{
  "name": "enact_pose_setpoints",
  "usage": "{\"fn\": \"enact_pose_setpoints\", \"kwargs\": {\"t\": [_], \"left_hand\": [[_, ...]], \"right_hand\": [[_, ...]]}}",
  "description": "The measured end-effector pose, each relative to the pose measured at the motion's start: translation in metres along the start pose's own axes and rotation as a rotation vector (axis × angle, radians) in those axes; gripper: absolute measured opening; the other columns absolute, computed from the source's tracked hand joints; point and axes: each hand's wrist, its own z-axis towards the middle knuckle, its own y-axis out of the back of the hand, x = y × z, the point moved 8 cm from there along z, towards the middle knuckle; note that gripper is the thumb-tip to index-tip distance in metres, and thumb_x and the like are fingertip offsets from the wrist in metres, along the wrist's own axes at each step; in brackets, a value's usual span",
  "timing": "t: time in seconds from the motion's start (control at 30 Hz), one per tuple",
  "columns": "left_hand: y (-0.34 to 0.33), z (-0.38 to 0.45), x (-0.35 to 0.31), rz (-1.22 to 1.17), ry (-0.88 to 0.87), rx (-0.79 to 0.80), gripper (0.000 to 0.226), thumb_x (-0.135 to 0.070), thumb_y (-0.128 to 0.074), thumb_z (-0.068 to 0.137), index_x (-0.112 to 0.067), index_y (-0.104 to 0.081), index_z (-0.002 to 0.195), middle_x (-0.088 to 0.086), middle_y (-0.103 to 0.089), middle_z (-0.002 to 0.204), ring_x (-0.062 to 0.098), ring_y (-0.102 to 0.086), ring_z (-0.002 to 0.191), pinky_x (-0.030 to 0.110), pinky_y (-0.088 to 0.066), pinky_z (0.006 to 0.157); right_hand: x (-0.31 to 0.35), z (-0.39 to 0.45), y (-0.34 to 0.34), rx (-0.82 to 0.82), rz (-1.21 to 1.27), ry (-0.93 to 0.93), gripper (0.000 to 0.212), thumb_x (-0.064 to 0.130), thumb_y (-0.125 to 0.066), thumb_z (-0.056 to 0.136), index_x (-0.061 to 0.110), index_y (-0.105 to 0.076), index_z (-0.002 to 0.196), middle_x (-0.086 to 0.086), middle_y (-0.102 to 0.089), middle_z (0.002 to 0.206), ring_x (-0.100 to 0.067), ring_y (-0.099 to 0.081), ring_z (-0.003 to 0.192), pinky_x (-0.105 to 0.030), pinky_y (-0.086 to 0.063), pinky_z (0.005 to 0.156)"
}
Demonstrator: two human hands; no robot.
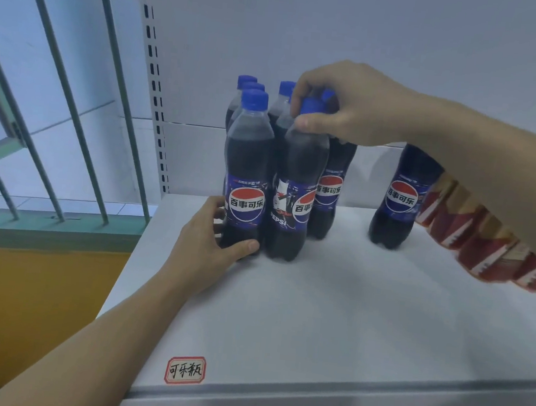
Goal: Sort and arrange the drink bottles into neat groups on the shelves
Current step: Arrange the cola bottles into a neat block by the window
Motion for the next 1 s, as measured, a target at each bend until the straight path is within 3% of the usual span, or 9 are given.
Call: {"fn": "enact_pose_setpoints", "kwargs": {"t": [0.23, 0.37, 0.43, 0.5, 0.57, 0.67, 0.73, 0.83, 1.0], "left_hand": [[0.001, -0.002, -0.001, -0.009, 0.002, -0.001, 0.074, -0.03, -0.092, 0.073, -0.027, -0.052, 0.136, -0.011, -0.065, 0.126, 0.007, -0.067, 0.107, 0.03, -0.058, 0.09], [0.002, -0.002, -0.002, -0.009, 0.0, -0.003, 0.075, -0.029, -0.091, 0.074, -0.025, -0.052, 0.138, -0.007, -0.066, 0.123, 0.007, -0.067, 0.104, 0.033, -0.058, 0.091], [0.002, -0.002, -0.002, -0.004, -0.007, 0.003, 0.076, -0.03, -0.09, 0.075, -0.025, -0.052, 0.14, -0.006, -0.066, 0.123, 0.007, -0.067, 0.104, 0.034, -0.057, 0.092], [0.001, -0.002, -0.002, 0.0, -0.014, 0.01, 0.076, -0.03, -0.09, 0.075, -0.026, -0.052, 0.141, -0.004, -0.065, 0.125, 0.013, -0.068, 0.106, 0.036, -0.057, 0.093], [0.001, -0.002, -0.002, -0.005, -0.018, 0.013, 0.074, -0.03, -0.09, 0.076, -0.027, -0.052, 0.14, -0.004, -0.065, 0.125, 0.016, -0.069, 0.106, 0.036, -0.057, 0.093], [0.001, -0.002, -0.003, 0.003, -0.028, 0.002, 0.068, -0.031, -0.09, 0.075, -0.033, -0.054, 0.133, -0.018, -0.065, 0.116, 0.005, -0.068, 0.1, 0.026, -0.055, 0.085], [0.001, -0.002, -0.004, 0.015, -0.035, 0.0, 0.066, -0.032, -0.09, 0.075, -0.038, -0.054, 0.13, -0.027, -0.061, 0.111, -0.003, -0.066, 0.096, 0.018, -0.051, 0.079], [0.001, -0.002, -0.003, 0.016, -0.035, -0.002, 0.069, -0.032, -0.09, 0.076, -0.034, -0.054, 0.135, -0.02, -0.063, 0.114, -0.001, -0.066, 0.098, 0.016, -0.05, 0.078], [0.001, -0.001, -0.001, 0.014, -0.038, -0.002, 0.072, -0.032, -0.09, 0.076, -0.032, -0.054, 0.138, -0.021, -0.063, 0.115, 0.003, -0.068, 0.1, 0.02, -0.052, 0.081]], "right_hand": [[-0.001, -0.004, -0.003, -0.181, -0.003, -0.089, 0.031, 0.055, -0.068, 0.091, 0.025, -0.066, 0.101, 0.013, -0.059, 0.093, 0.003, -0.051, 0.069, -0.007, -0.032, 0.057], [-0.005, -0.013, -0.001, -0.178, 0.095, -0.183, 0.046, 0.058, -0.063, 0.092, 0.027, -0.054, 0.125, 0.011, -0.065, 0.097, -0.013, -0.065, 0.064, -0.011, -0.046, 0.051], [-0.017, -0.024, 0.022, -0.337, 0.089, -0.216, 0.048, 0.059, -0.057, 0.096, 0.028, -0.051, 0.131, 0.01, -0.064, 0.095, -0.01, -0.065, 0.068, -0.015, -0.049, 0.058], [-0.043, -0.039, 0.053, -0.506, -0.203, -0.31, 0.043, 0.057, -0.056, 0.098, 0.025, -0.054, 0.127, 0.001, -0.062, 0.111, -0.016, -0.062, 0.095, -0.028, -0.05, 0.081], [-0.087, -0.055, 0.065, -0.409, -0.465, -0.568, 0.051, 0.057, -0.058, 0.096, 0.024, -0.049, 0.134, -0.014, -0.053, 0.134, -0.036, -0.051, 0.121, -0.049, -0.045, 0.096], [-0.141, -0.079, 0.037, -0.056, -0.178, -0.827, 0.052, 0.048, -0.059, 0.1, 0.016, -0.049, 0.139, -0.019, -0.054, 0.138, -0.037, -0.056, 0.111, -0.045, -0.049, 0.09], [-0.145, -0.084, 0.027, -0.055, -0.058, -0.747, 0.031, 0.034, -0.058, 0.103, 0.013, -0.062, 0.125, -0.015, -0.063, 0.126, -0.03, -0.057, 0.1, -0.036, -0.047, 0.081], [-0.127, -0.084, 0.033, -0.139, -0.086, -0.535, 0.01, 0.03, -0.059, 0.102, 0.022, -0.064, 0.107, -0.005, -0.063, 0.11, -0.023, -0.057, 0.089, -0.026, -0.045, 0.064], [-0.084, -0.079, 0.033, -0.113, 0.115, -0.349, 0.004, 0.03, -0.061, 0.102, 0.03, -0.062, 0.098, 0.009, -0.065, 0.097, -0.008, -0.069, 0.074, -0.02, -0.056, 0.05]]}}
